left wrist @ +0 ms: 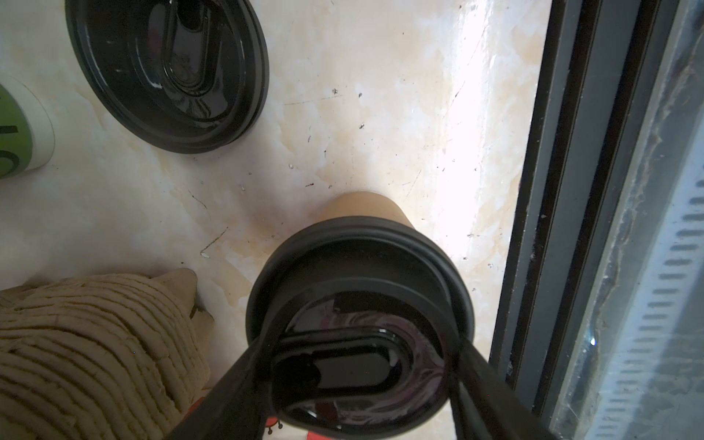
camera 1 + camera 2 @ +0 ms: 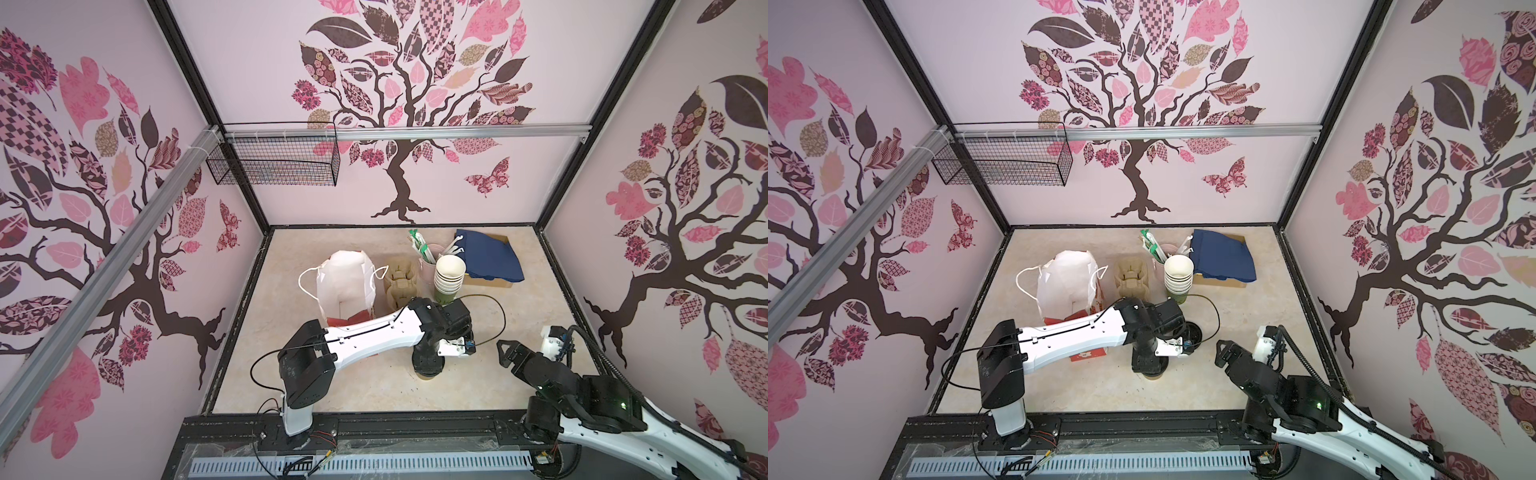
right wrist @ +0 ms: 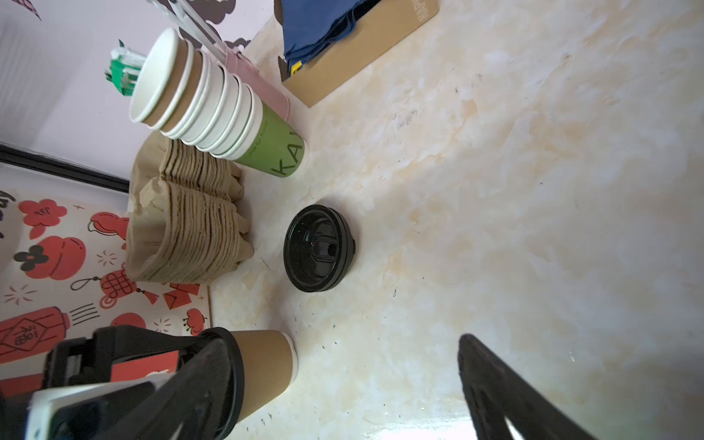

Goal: Pack a coffee takeout order
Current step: Close the lid on the coffee cup.

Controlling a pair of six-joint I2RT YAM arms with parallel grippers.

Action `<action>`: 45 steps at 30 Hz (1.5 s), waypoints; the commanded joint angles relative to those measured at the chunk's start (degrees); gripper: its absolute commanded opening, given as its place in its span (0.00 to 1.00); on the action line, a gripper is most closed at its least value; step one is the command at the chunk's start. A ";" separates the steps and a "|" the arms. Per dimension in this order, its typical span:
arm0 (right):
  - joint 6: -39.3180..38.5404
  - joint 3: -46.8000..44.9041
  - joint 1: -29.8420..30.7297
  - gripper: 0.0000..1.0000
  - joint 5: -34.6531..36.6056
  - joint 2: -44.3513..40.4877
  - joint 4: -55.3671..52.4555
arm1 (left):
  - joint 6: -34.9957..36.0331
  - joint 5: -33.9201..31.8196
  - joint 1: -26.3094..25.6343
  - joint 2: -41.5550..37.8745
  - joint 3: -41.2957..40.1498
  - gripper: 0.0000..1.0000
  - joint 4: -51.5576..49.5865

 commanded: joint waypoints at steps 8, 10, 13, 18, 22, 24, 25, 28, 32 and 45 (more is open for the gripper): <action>-0.40 1.40 0.15 0.94 -0.48 0.13 0.94 | -1.43 0.53 0.11 -0.56 -1.78 0.80 4.22; -0.43 1.76 0.15 0.94 -0.53 0.15 0.61 | -1.48 0.54 0.12 -0.90 -1.69 0.80 4.60; -0.63 1.86 0.15 0.93 -0.79 0.15 0.60 | -1.48 0.56 0.15 -1.25 -1.43 0.79 4.28; -1.37 1.77 0.15 0.93 -1.41 0.72 1.69 | -1.44 1.50 0.13 -2.39 -1.47 0.79 3.66; -2.26 1.94 0.15 0.93 -1.87 1.52 2.40 | -1.61 1.51 0.13 -2.95 -1.36 0.79 3.73; -2.60 2.20 0.15 0.93 -1.90 2.20 2.46 | -1.80 1.58 0.15 -3.13 -1.19 0.79 3.78; -2.85 2.37 0.15 0.93 -1.95 2.46 2.52 | -1.79 1.76 0.11 -3.18 -1.10 0.79 3.73; -3.44 2.56 0.15 0.93 -2.12 3.12 2.96 | -2.07 2.12 0.14 -3.46 -1.34 0.78 3.82; -3.84 2.39 0.15 0.93 -2.21 3.22 3.48 | -2.01 1.94 0.12 -3.34 -2.51 0.76 3.82; -4.11 -3.77 0.15 0.82 -12.59 5.94 14.94 | -3.15 2.27 0.30 -5.20 -6.02 0.73 6.78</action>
